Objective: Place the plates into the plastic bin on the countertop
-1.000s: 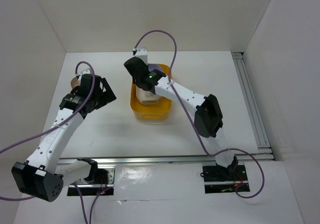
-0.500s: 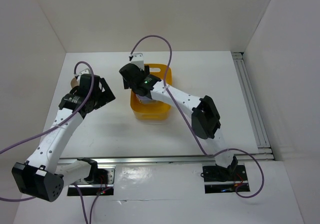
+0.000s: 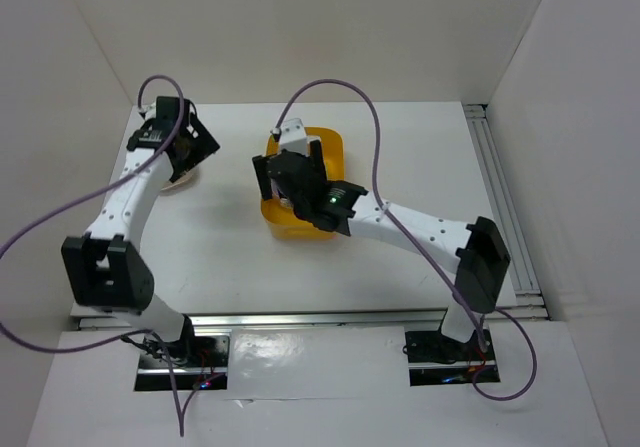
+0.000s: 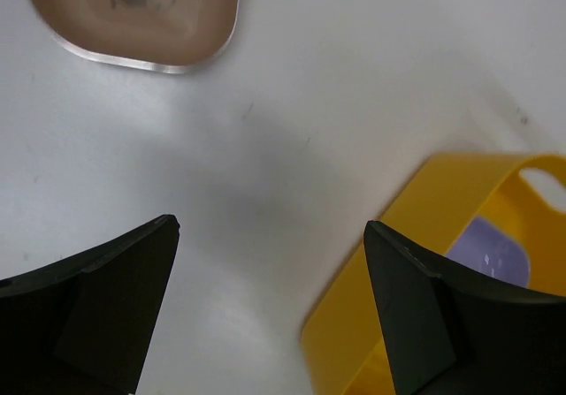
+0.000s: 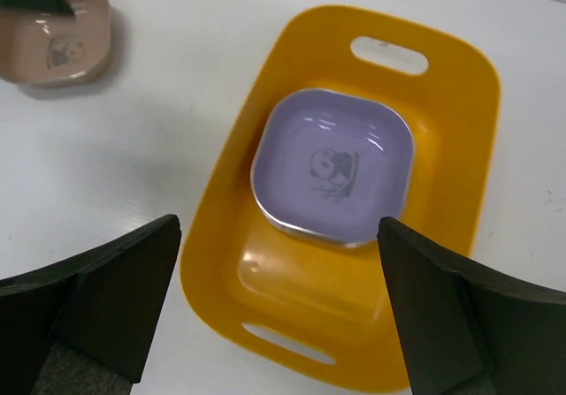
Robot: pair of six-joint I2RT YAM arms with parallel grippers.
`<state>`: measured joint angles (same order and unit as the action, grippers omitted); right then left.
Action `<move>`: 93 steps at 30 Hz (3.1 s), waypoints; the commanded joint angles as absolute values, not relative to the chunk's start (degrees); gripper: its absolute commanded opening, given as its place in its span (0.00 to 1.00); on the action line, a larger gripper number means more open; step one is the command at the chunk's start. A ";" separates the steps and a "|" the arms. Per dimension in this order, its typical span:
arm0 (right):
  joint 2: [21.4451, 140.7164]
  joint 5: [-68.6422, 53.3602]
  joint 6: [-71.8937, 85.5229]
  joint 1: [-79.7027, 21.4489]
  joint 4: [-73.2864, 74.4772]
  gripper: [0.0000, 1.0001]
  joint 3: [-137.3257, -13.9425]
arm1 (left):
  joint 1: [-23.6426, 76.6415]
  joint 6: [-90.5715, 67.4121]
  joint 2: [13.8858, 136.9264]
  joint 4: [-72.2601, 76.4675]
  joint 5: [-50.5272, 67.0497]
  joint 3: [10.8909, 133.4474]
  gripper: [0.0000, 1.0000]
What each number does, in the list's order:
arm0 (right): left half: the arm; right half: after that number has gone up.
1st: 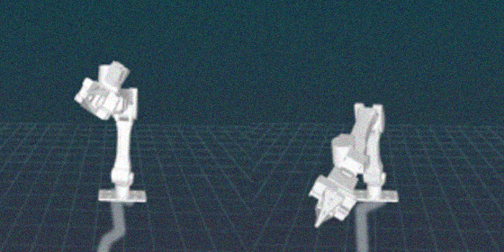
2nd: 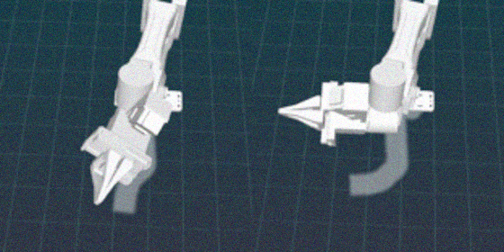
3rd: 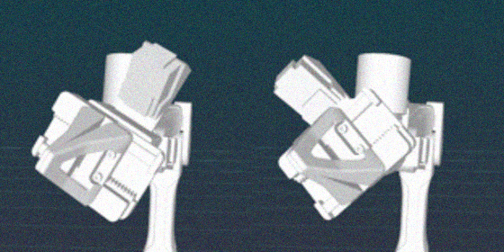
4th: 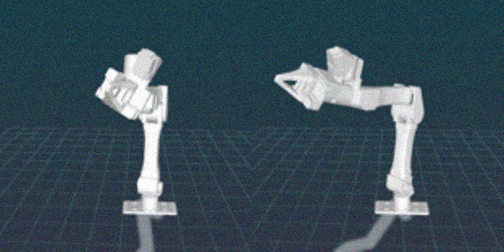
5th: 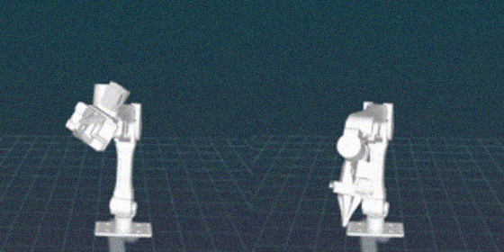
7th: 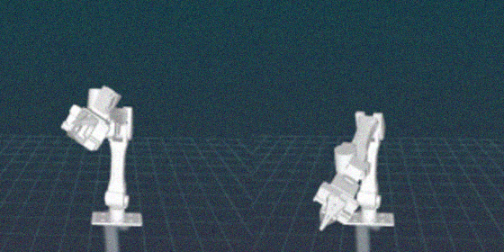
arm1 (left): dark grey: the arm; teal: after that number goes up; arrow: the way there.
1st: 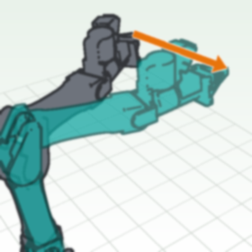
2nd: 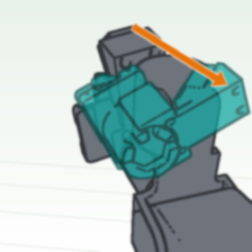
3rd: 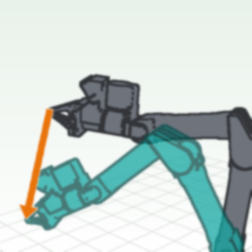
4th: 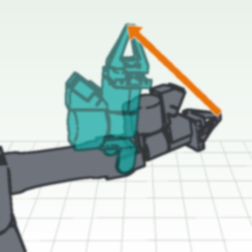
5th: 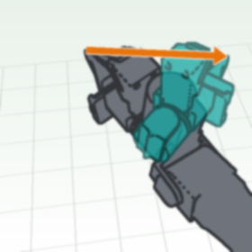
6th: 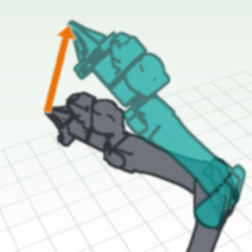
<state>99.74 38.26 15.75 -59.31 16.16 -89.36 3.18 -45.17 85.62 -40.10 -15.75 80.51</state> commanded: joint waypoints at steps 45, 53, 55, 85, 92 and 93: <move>62.07 46.48 20.47 -48.52 23.89 1.00 -64.15 | 18.77 -41.74 108.20 -56.25 -24.79 125.60 0.00; 53.45 50.54 21.01 -47.37 30.06 1.00 -68.91 | 34.00 -48.43 107.49 -54.06 -21.53 122.35 0.00; 52.04 50.54 21.01 -47.37 30.06 1.00 -68.38 | 36.38 -49.13 107.49 -52.39 -21.53 120.50 0.00; 56.59 45.00 20.39 -46.32 28.30 1.00 -65.30 | 39.80 -40.87 109.01 -48.69 -21.96 116.65 0.99; 55.56 44.48 21.61 -45.79 32.33 1.00 -66.44 | 43.51 -40.87 85.46 -47.29 -30.93 95.21 1.00; 54.94 44.47 21.62 -45.79 33.04 1.00 -66.45 | 44.38 -40.87 82.65 -47.29 -32.16 92.66 1.00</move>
<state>57.12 44.34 20.71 -46.33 31.18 -65.08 44.34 -41.85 90.89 -47.99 -25.58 97.36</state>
